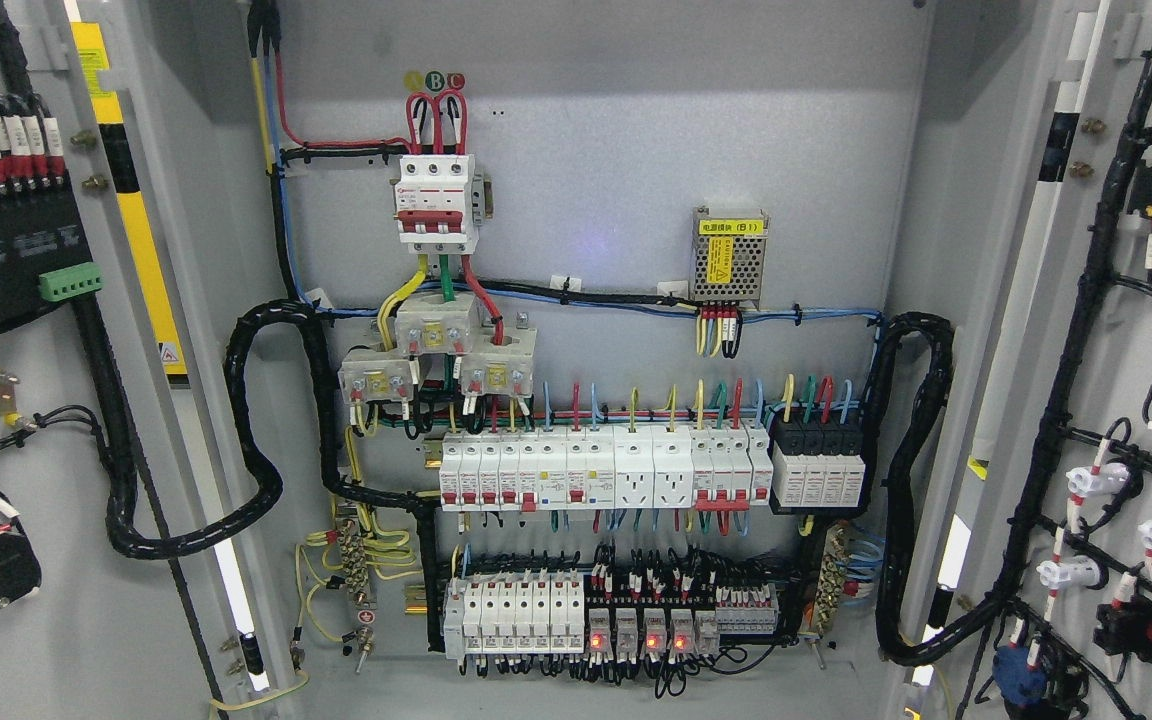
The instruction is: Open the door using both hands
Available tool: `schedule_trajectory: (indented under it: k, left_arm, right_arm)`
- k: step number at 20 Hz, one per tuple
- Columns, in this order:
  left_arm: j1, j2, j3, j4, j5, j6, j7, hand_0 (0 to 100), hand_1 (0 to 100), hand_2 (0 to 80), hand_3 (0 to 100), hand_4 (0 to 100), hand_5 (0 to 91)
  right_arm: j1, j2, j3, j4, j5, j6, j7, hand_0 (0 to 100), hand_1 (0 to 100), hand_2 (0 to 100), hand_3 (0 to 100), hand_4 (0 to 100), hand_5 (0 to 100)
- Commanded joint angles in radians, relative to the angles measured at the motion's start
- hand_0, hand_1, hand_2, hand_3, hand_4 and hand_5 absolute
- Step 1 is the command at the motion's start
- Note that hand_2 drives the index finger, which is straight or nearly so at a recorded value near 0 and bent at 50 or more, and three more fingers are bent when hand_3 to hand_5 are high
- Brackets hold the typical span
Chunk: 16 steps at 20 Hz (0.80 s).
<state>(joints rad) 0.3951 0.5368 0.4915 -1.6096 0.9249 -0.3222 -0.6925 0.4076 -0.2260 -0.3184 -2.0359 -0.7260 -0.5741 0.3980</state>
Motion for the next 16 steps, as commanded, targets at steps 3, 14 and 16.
schedule_trajectory:
  k: [3, 14, 16]
  left_arm:
    - [-0.030, 0.060, 0.012, 0.086, 0.009, 0.015, 0.001, 12, 56, 0.0, 0, 0, 0.0]
    - [-0.053, 0.074, 0.010, 0.116, 0.035, 0.038, 0.001, 12, 56, 0.0, 0, 0, 0.0]
    - [-0.058, 0.075, 0.010, 0.112, 0.035, 0.038, 0.001, 12, 56, 0.0, 0, 0, 0.0]
  right_arm:
    - [-0.004, 0.002, -0.007, 0.002, 0.002, -0.001, -0.005, 0, 50, 4, 0, 0, 0]
    - [-0.007, -0.076, 0.166, -0.021, 0.023, -0.012, -0.001, 0, 50, 4, 0, 0, 0]
    - [-0.009, -0.081, 0.206, -0.015, 0.074, -0.010, -0.002, 0, 50, 4, 0, 0, 0]
